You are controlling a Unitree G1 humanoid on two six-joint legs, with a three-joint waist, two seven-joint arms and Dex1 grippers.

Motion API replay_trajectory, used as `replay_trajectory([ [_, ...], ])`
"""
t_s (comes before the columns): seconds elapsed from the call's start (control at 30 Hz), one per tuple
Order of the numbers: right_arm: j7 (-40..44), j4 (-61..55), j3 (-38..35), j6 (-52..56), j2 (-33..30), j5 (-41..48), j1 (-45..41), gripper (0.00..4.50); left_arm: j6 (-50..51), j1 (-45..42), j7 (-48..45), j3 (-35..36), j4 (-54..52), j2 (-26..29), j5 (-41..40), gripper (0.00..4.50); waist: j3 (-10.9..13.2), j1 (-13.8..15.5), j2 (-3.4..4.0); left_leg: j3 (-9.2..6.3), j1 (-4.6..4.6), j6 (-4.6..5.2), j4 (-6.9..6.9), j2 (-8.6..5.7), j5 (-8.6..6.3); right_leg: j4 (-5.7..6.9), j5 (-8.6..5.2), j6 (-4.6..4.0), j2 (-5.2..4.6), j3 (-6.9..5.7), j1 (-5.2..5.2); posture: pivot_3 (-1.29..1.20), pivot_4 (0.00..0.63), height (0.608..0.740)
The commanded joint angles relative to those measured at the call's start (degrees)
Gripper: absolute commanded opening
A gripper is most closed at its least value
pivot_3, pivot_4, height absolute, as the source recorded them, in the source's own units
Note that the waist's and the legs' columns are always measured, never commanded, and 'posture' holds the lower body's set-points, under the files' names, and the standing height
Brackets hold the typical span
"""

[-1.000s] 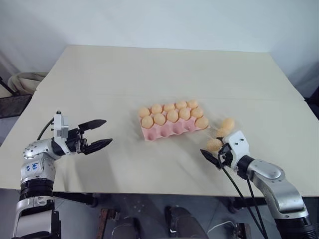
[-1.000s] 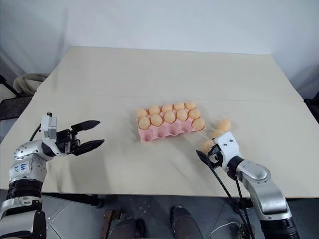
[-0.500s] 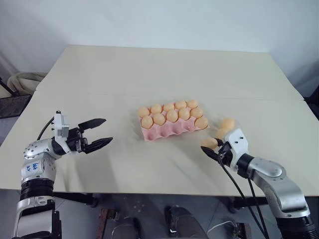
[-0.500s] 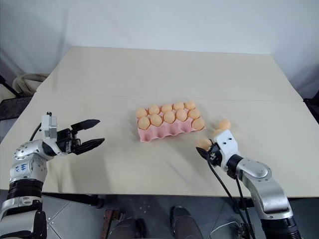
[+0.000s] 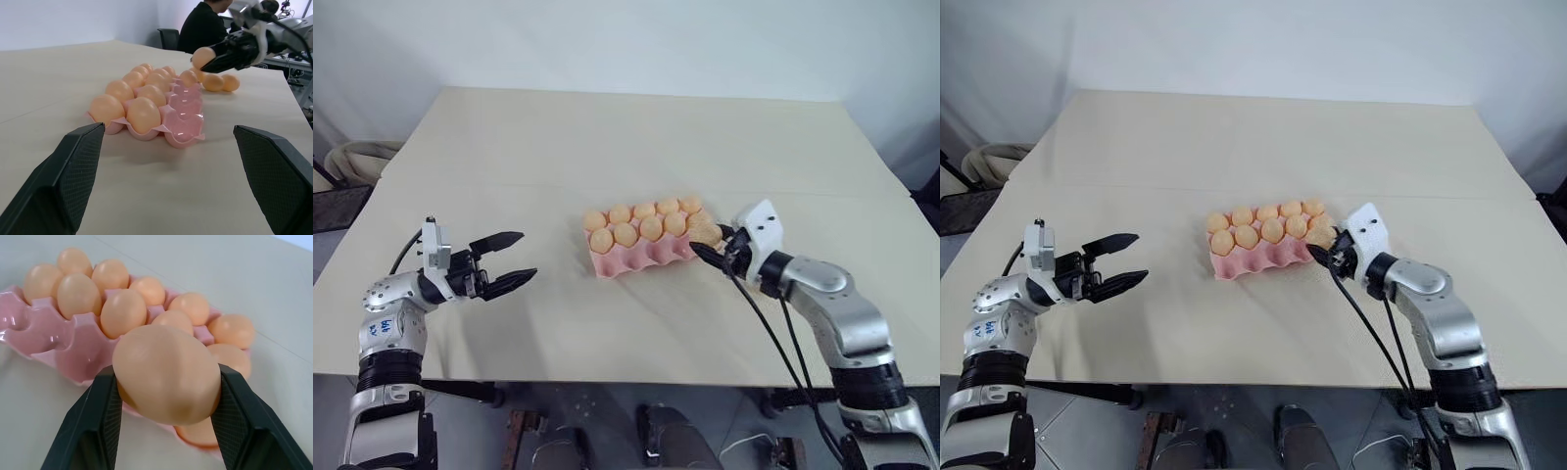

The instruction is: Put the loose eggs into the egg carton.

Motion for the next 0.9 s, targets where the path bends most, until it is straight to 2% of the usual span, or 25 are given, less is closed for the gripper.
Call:
replay_trajectory([
  [0.03, 0.72, 2.98, 1.2, -3.9, 1.24, -1.74, -2.93, 2.14, -0.42, -0.14, 0.15, 1.0, -2.19, 0.4, -1.16, 4.5, 0.0, 0.02, 0.0, 0.0, 0.0, -0.01, 0.01, 0.0, 0.0, 0.01, 0.0, 0.0, 0.0, 0.0, 0.0, 0.0, 0.15, 0.74],
  [0.23, 3.04, 7.37, 3.93, -7.55, 2.64, -3.77, -4.55, 2.14, -0.42, 0.29, 0.7, 1.32, -2.85, 0.4, -1.16, 4.5, 0.0, 0.03, 0.0, 0.0, -0.01, -0.02, 0.01, 0.01, 0.01, 0.01, 0.0, 0.0, -0.01, -0.01, 0.0, 0.0, 0.15, 0.74],
  [0.47, 3.49, 8.61, 3.91, -9.59, 2.95, -5.41, -5.05, 4.35, -0.39, 0.8, 1.34, 1.47, -3.47, 0.43, -1.35, 4.5, 0.01, -0.01, 0.01, 0.01, 0.0, -0.09, 0.01, 0.02, 0.04, 0.02, 0.0, 0.01, -0.01, -0.01, 0.0, 0.0, 0.15, 0.74],
  [0.5, 3.51, 8.53, 3.72, -9.57, 2.84, -5.45, -5.11, 4.46, -0.42, 0.72, 1.39, 1.47, -3.35, 0.43, -1.34, 4.5, 0.01, -0.01, 0.01, 0.01, 0.0, -0.17, 0.01, 0.02, 0.09, 0.03, 0.0, 0.01, 0.0, -0.01, 0.0, 0.0, 0.15, 0.74],
  [0.7, 5.71, 2.52, 0.5, -8.33, -0.3, -3.38, -3.11, 4.46, -0.52, 0.17, 1.53, 1.26, -3.2, 0.12, -1.36, 4.5, 0.02, 0.09, 0.04, 0.01, -0.01, -0.16, 0.0, 0.02, 0.08, 0.02, 0.0, 0.0, -0.02, -0.01, -0.01, 0.0, 0.15, 0.74],
  [0.9, 10.54, -6.36, -10.65, -10.03, -6.87, 3.32, 7.37, 4.46, -0.43, 0.25, 1.52, 1.12, -3.46, -0.32, -1.47, 4.5, 0.02, 0.77, 0.03, -0.07, -0.06, -0.22, -0.04, 0.03, 0.03, -0.16, -0.02, 0.02, -0.01, -0.1, 0.02, 0.0, 0.15, 0.74],
])
